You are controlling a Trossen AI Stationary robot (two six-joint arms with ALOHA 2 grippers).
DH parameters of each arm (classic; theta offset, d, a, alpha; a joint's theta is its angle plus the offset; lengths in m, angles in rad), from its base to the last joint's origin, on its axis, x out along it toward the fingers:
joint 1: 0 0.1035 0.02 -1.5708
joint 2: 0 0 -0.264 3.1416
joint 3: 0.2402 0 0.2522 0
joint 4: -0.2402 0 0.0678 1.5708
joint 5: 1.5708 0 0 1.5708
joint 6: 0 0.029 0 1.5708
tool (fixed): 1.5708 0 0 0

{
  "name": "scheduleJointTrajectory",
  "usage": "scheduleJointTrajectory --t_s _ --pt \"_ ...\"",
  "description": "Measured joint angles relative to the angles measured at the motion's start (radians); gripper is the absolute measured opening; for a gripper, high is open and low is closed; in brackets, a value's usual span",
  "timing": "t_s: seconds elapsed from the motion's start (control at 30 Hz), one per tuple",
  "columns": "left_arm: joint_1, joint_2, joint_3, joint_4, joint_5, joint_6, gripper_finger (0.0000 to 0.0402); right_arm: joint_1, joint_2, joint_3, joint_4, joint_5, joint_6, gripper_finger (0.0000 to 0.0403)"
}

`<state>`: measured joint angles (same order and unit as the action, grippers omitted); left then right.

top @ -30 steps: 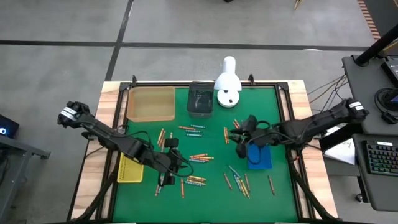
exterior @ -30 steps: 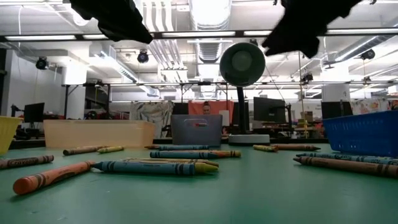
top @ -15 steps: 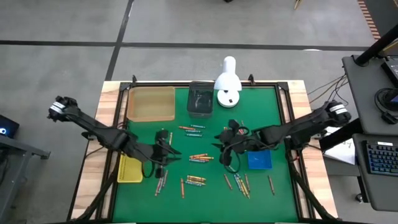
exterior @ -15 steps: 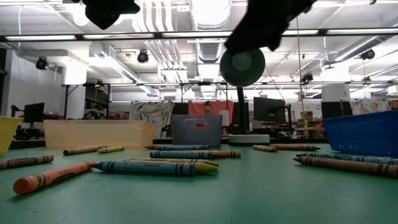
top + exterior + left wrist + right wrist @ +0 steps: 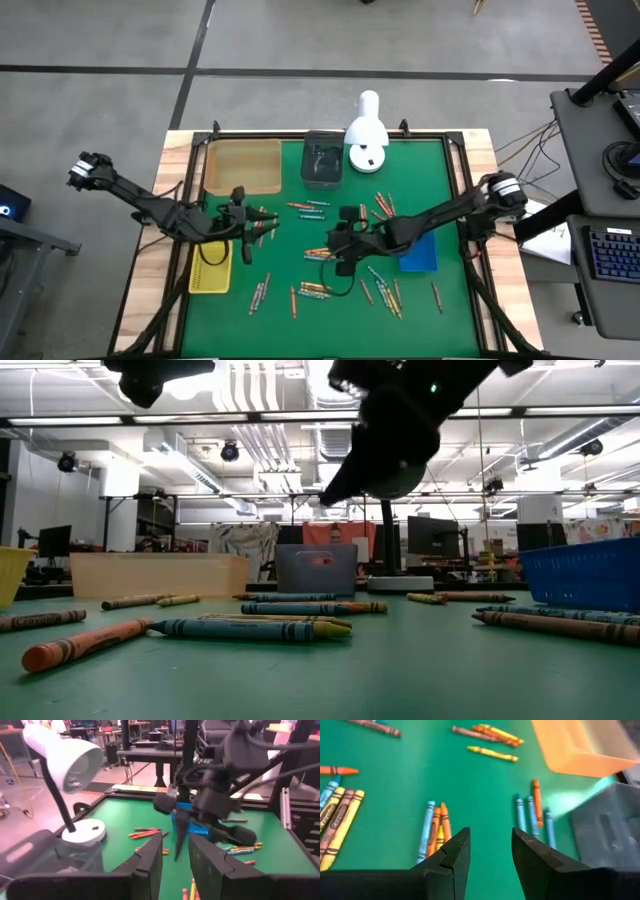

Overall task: Sort crayons
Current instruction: Put the orange crayon into the blue bin

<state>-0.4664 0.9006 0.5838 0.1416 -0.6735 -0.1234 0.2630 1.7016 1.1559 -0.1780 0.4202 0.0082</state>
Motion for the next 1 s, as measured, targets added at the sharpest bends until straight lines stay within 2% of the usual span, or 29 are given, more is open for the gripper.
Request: scheduleJointTrajectory --t_s 0.17,0.27,0.5,0.77,1.0 --pt "0.002 0.002 0.009 0.001 0.001 0.070 0.0077 -0.014 0.063 0.004 0.003 -0.021 -0.009 0.0132" --pt "0.006 0.003 0.011 0.000 -0.006 0.090 0.0077 -0.031 0.089 0.004 0.009 -0.102 -0.008 0.0132" --pt "0.012 0.006 0.011 0.001 -0.125 0.112 0.0077 -0.085 0.116 0.004 0.049 -0.293 0.018 0.0132" --pt "0.017 0.008 0.011 0.000 -0.130 0.141 0.0077 -0.127 0.116 0.003 0.048 -0.349 -0.024 0.0132" --pt "0.019 0.008 0.011 0.000 -0.130 0.152 0.0077 -0.126 0.116 -0.003 0.046 -0.350 -0.028 0.0132"
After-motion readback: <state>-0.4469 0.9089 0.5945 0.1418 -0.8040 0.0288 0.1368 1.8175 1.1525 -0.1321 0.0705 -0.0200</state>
